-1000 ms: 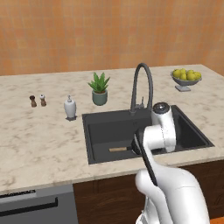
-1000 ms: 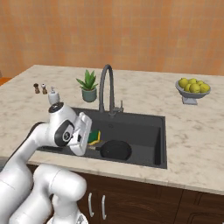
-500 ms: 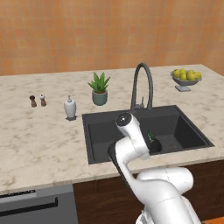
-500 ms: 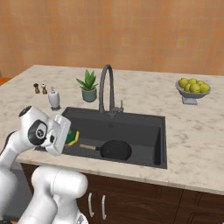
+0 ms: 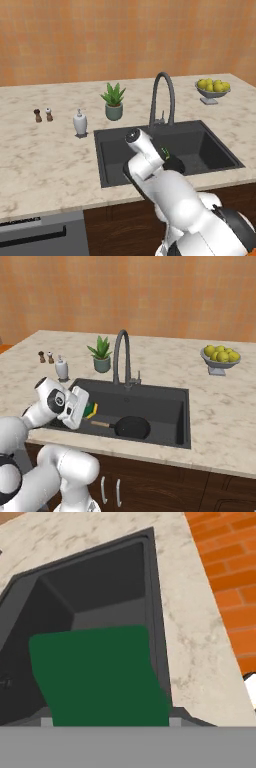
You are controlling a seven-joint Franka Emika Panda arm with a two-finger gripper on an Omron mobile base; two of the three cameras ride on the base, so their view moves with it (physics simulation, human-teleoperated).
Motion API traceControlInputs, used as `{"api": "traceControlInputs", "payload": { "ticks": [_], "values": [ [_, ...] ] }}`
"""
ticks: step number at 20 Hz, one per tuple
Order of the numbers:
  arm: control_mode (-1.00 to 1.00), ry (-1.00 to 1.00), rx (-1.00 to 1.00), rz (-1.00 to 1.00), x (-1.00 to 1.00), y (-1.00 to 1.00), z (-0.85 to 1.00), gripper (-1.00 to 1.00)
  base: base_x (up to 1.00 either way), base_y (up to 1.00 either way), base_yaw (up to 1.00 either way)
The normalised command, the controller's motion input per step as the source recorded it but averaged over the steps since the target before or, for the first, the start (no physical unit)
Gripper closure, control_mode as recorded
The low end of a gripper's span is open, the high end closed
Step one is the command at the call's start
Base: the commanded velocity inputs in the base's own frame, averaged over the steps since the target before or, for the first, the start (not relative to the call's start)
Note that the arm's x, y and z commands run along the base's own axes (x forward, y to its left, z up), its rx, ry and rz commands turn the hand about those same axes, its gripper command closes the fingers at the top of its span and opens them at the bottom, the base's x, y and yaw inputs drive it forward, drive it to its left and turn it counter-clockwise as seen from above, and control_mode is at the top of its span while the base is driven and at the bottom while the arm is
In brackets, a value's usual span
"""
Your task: Pick the pan and sponge and place them into the sink. Then turn on the water.
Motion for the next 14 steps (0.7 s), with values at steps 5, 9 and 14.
{"api": "traceControlInputs", "payload": {
  "ticks": [5, 9, 14],
  "values": [
    [-1.00, 0.18, 0.00, -0.09, 0.55, 0.00, 0.00, 1.00, 0.00, 0.00, 0.00],
    [-1.00, 0.16, 0.02, -0.03, 0.41, -0.06, -0.06, 1.00, 0.00, 0.00, 0.00],
    [-1.00, 0.04, 0.00, 0.00, 0.34, -0.21, -0.24, 1.00, 0.00, 0.00, 0.00]
  ]
}}
